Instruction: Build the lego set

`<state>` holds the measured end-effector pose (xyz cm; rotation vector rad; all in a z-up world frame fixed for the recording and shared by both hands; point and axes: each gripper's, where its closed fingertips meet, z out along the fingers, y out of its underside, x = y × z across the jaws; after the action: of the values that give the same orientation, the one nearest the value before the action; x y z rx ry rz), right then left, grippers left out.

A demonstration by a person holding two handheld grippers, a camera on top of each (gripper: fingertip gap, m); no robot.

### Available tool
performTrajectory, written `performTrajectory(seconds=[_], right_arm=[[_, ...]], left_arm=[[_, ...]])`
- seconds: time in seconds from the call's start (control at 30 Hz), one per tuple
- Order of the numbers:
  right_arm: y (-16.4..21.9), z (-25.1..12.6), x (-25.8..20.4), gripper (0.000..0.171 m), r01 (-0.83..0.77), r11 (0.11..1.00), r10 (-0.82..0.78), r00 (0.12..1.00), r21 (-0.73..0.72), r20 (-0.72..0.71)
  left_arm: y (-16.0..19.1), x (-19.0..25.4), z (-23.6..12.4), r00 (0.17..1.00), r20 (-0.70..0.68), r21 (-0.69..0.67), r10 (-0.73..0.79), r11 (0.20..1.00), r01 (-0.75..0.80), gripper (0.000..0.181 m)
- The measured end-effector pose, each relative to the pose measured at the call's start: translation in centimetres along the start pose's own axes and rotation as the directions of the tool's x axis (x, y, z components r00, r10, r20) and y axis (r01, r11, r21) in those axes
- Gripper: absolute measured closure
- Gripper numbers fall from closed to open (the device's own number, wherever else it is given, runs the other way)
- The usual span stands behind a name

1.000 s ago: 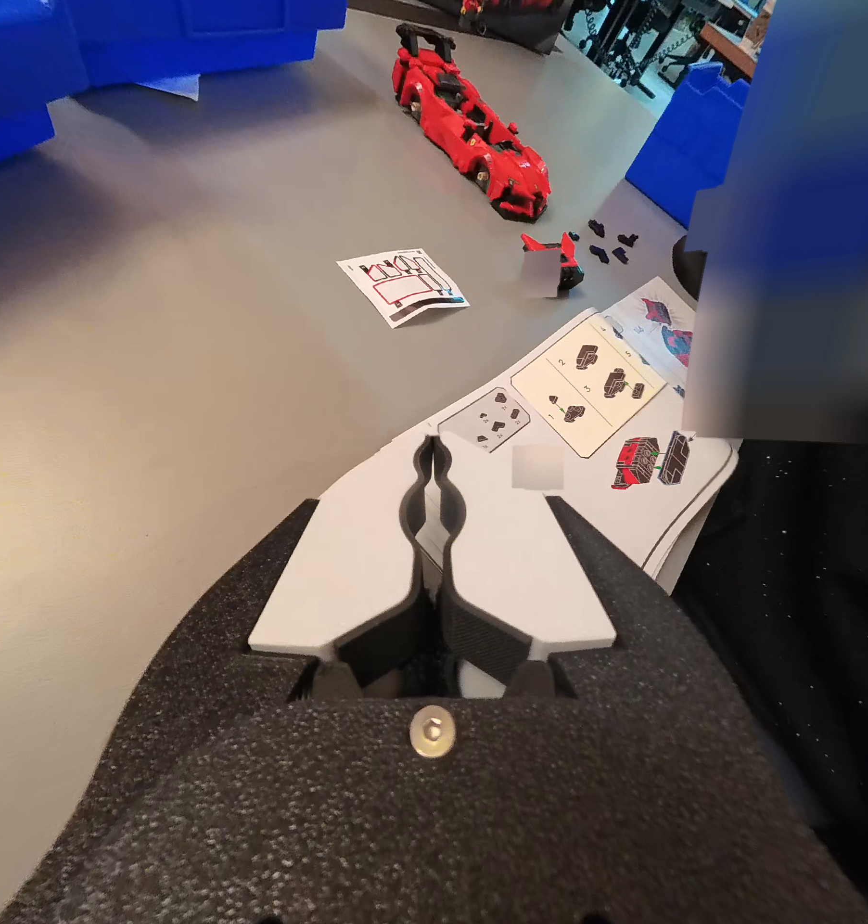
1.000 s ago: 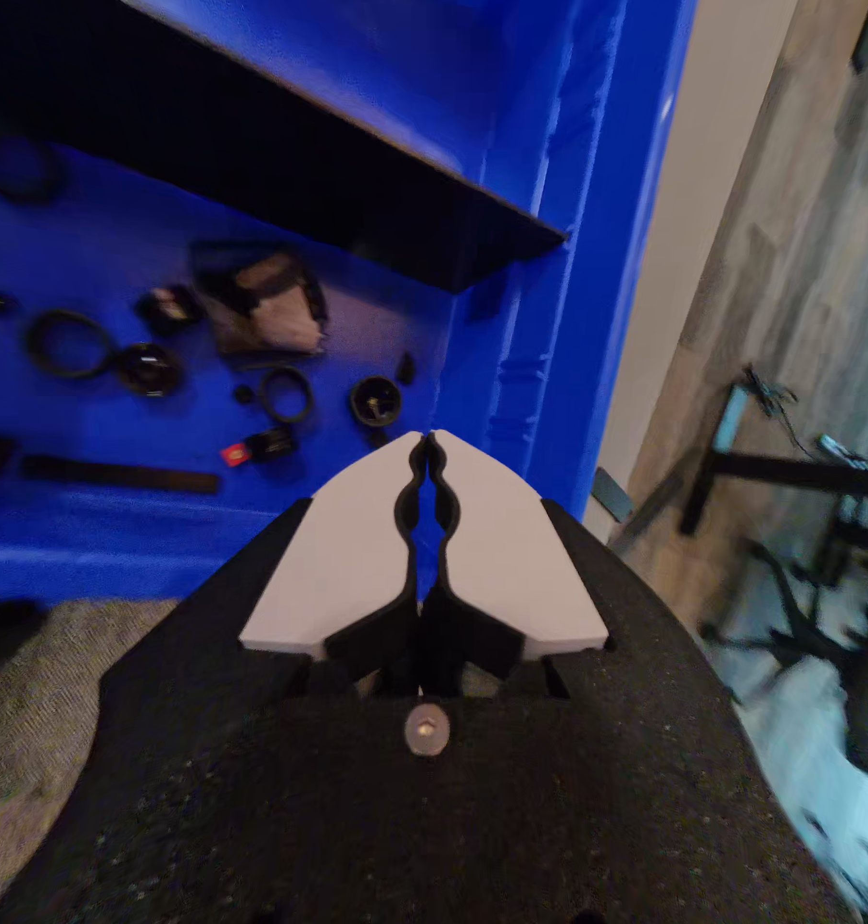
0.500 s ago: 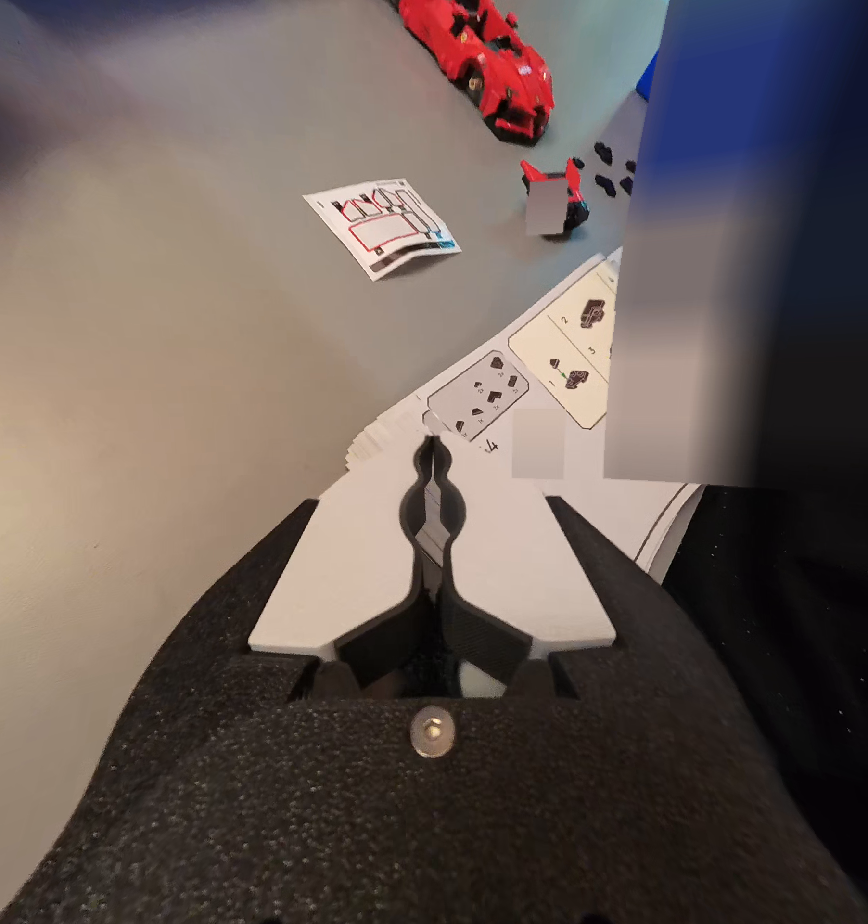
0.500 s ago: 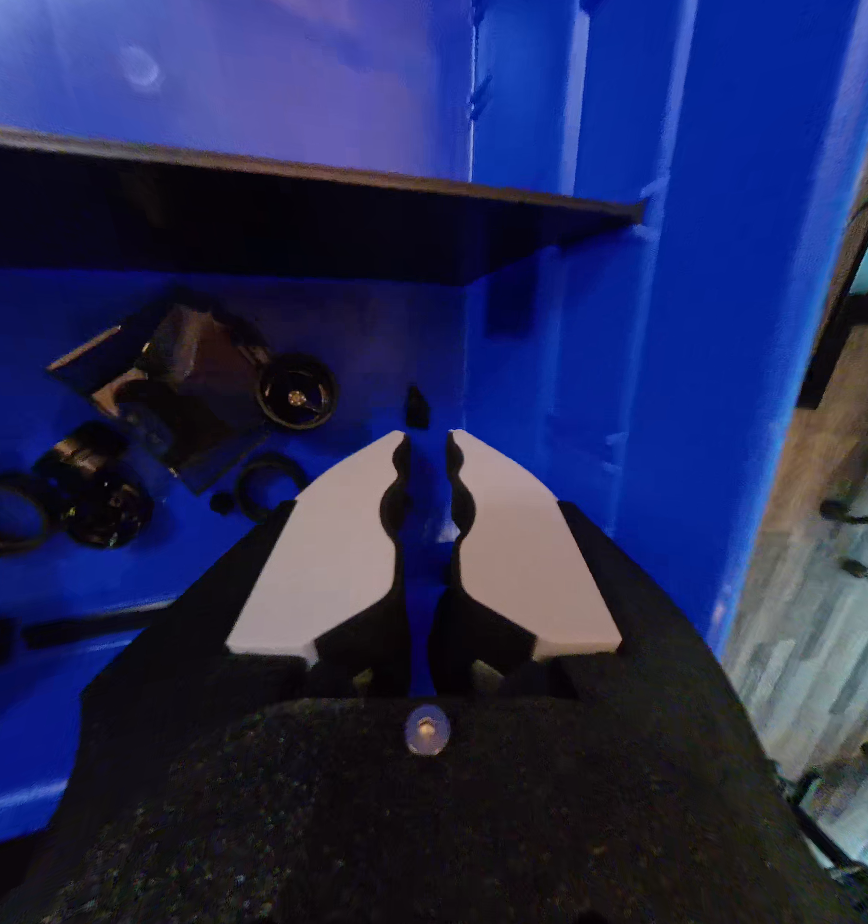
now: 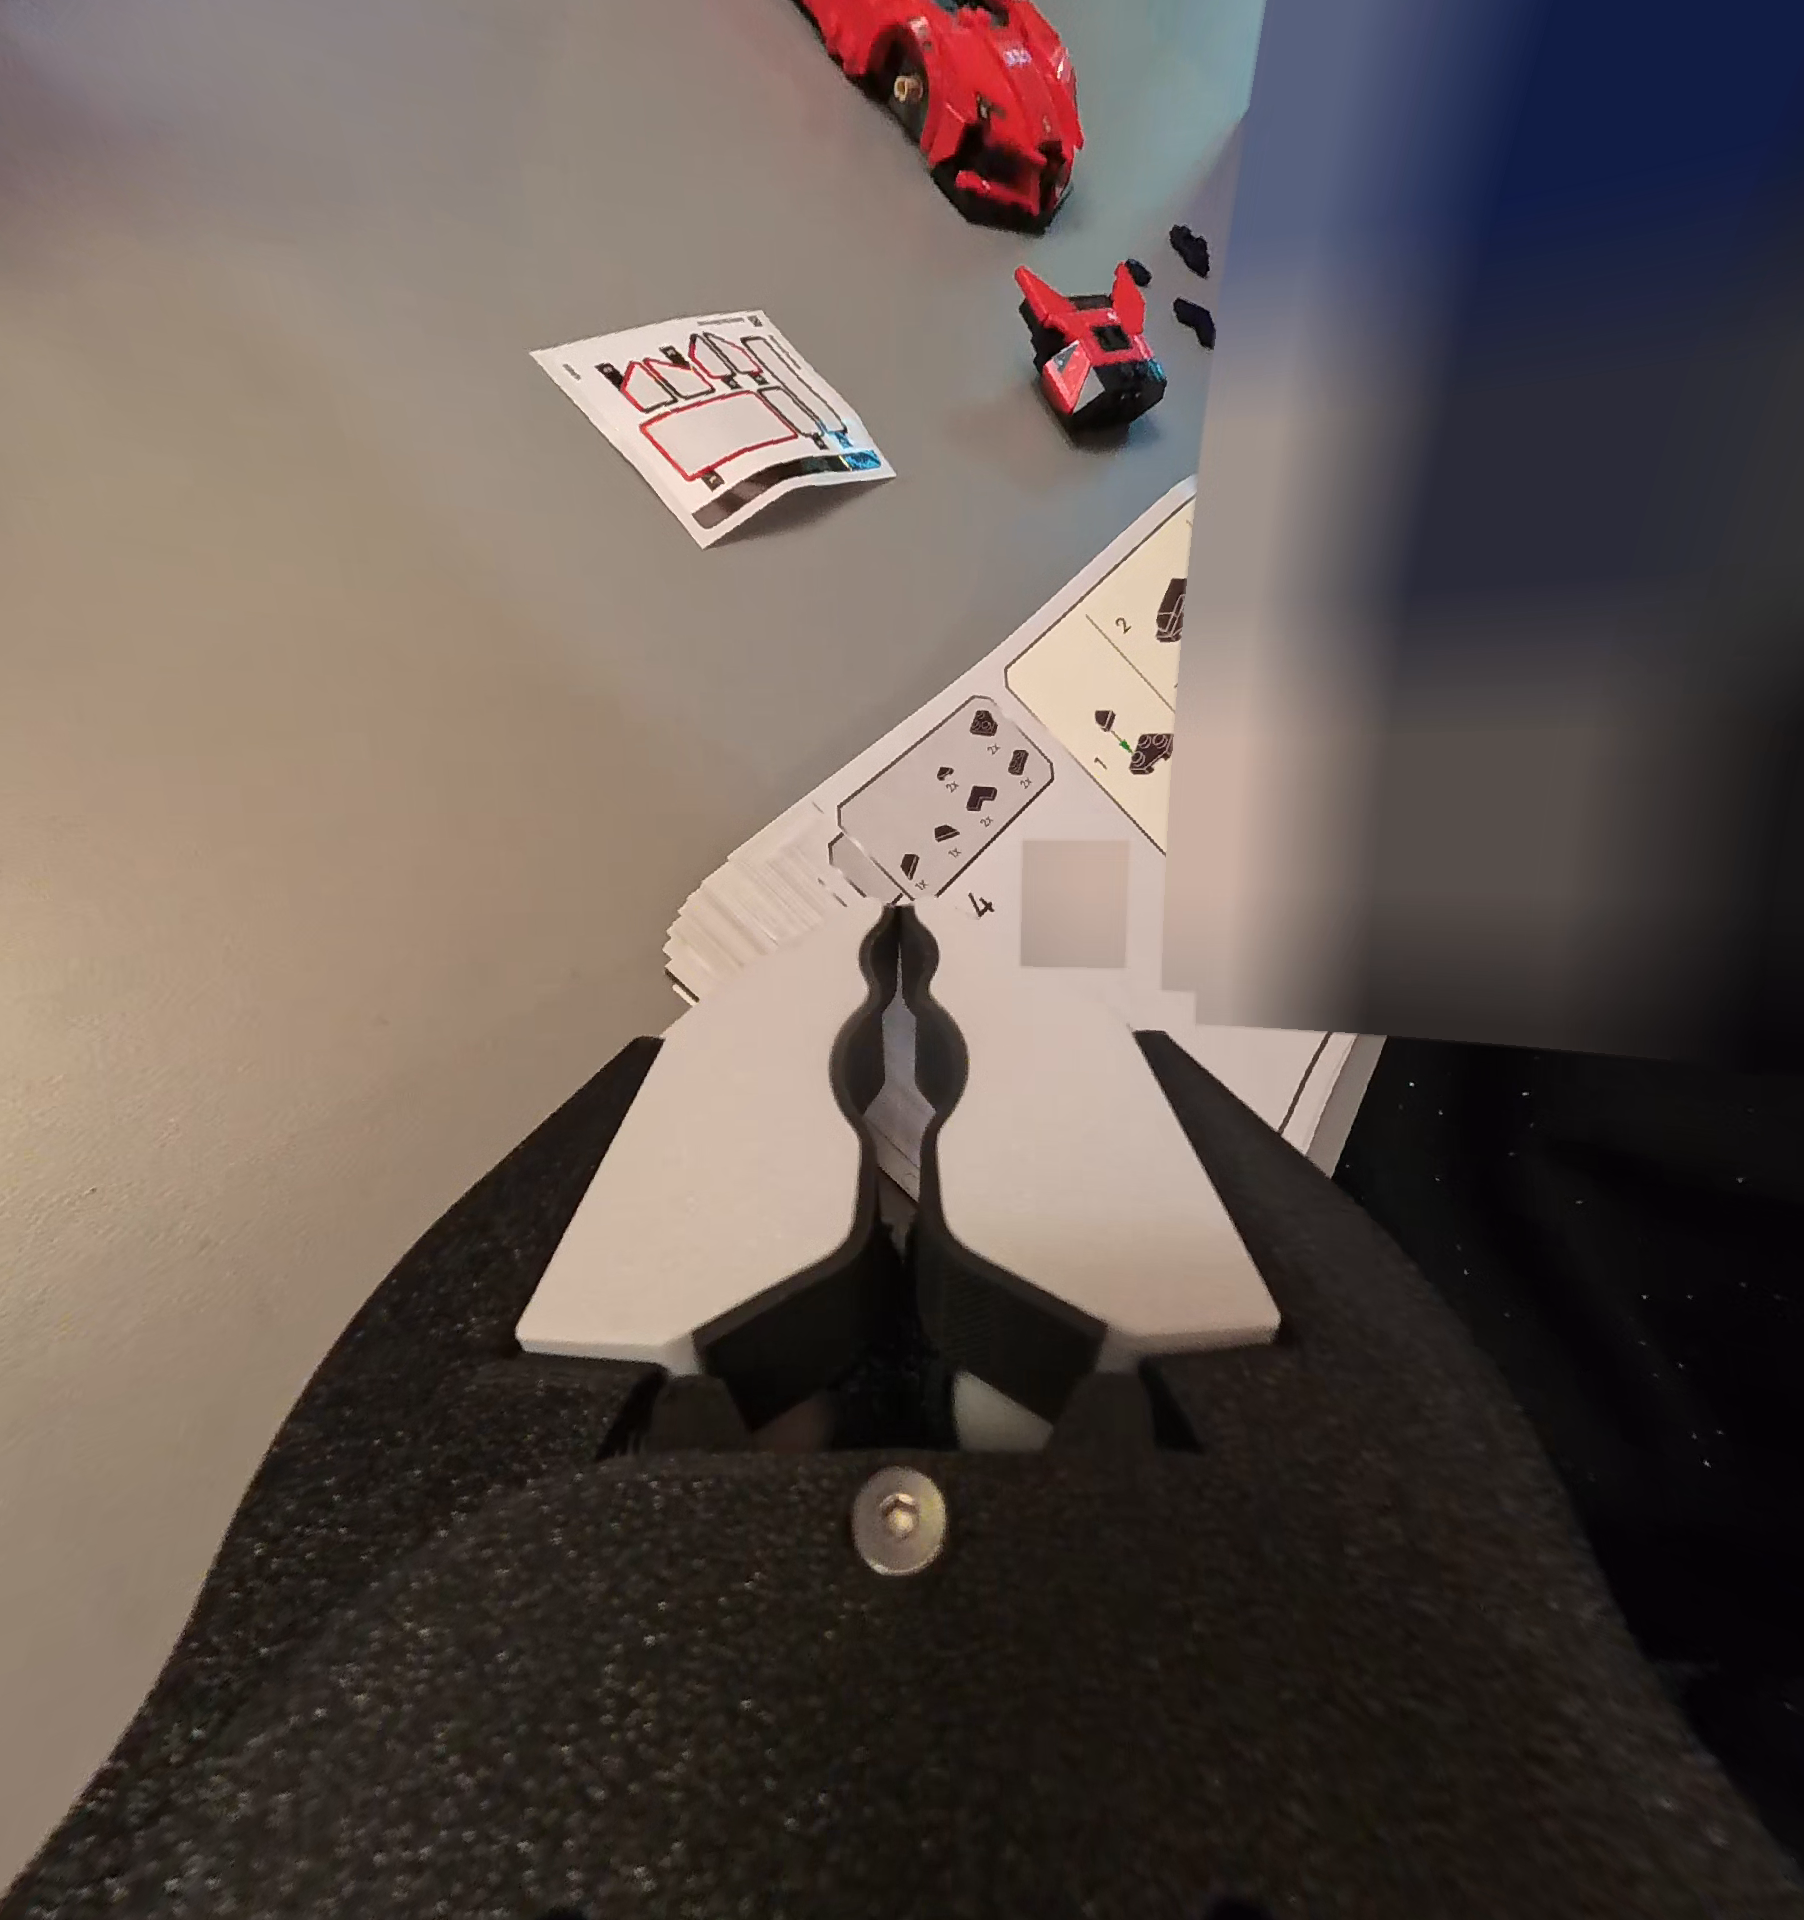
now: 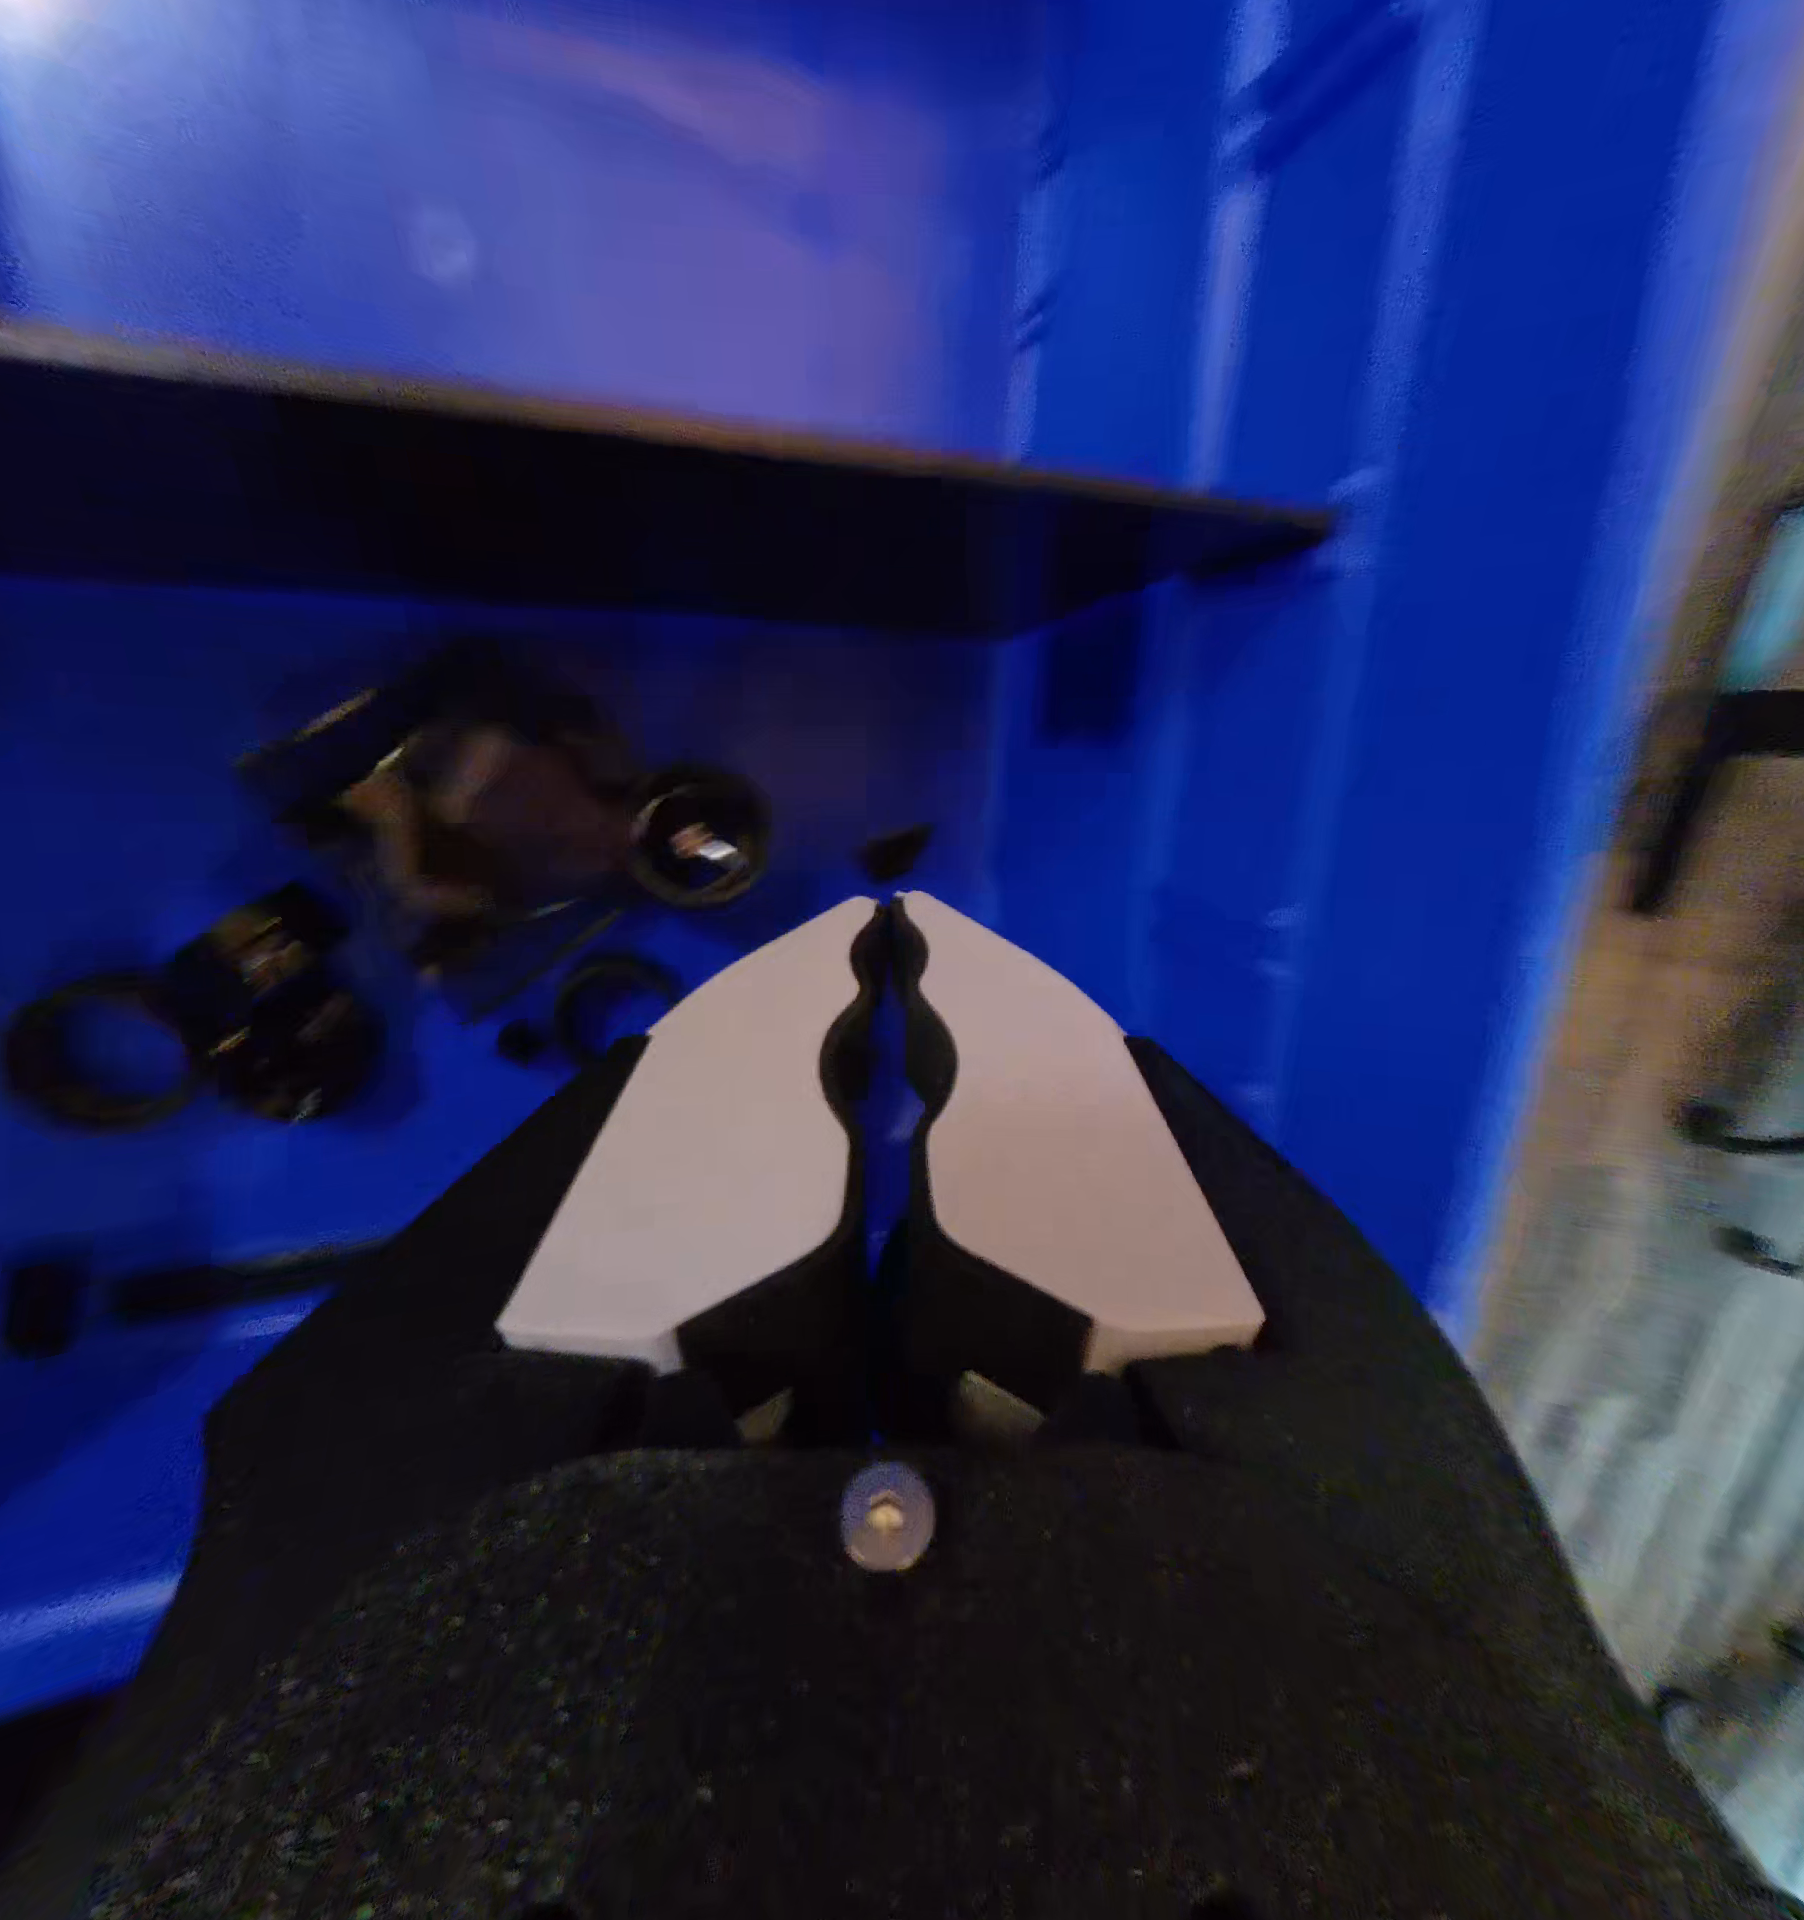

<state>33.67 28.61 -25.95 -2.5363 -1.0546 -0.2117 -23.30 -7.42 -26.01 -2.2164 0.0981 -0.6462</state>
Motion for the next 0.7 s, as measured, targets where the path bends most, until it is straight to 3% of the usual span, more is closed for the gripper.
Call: performTrajectory(seconds=[0.13, 0.27, 0.33, 0.43, 0.53, 0.7], right_arm=[[-0.9, 0.7, 1.7, 0.171, 0.145, 0.989, -0.145, 0.972, -0.01, -0.185], [-0.2, 1.8, 0.9, 0.17, 0.139, 0.989, -0.145, 0.982, -0.056, -0.123], [-0.2, 1.3, -0.3, 0.17, 0.127, 0.992, -0.127, 0.991, -0.014, -0.043], [0.2, 0.0, 0.9, 0.171, 0.045, 0.999, -0.042, 0.993, 0.026, -0.111], [0.1, -0.1, 0.4, 0.17, -0.103, 0.991, 0.105, 0.994, 0.081, -0.019], [-0.3, 1.4, -0.4, 0.152, -0.137, 0.99, 0.135, 0.99, 0.033, 0.048]], left_arm=[[-0.1, 0.1, -0.1, 1.0, -0.018, 0.008, -0.009, 1.0, 0.01, 0.181], [-0.2, 0.2, -0.2, 1.0, -0.018, 0.021, 0.0, 1.0, 0.0, 0.181], [-0.3, 0.2, -0.3, 1.0, -0.016, 0.027, 0.001, 1.0, 0.0, 0.181], [-0.3, 0.2, -0.3, 1.0, -0.023, 0.025, -0.01, 1.0, 0.01, 0.181], [-0.2, 0.2, -0.2, 0.999, -0.03, 0.013, -0.017, 1.0, 0.018, 0.181], [-0.1, 0.2, -0.1, 0.999, -0.037, 0.009, -0.023, 1.0, 0.023, 0.181]])
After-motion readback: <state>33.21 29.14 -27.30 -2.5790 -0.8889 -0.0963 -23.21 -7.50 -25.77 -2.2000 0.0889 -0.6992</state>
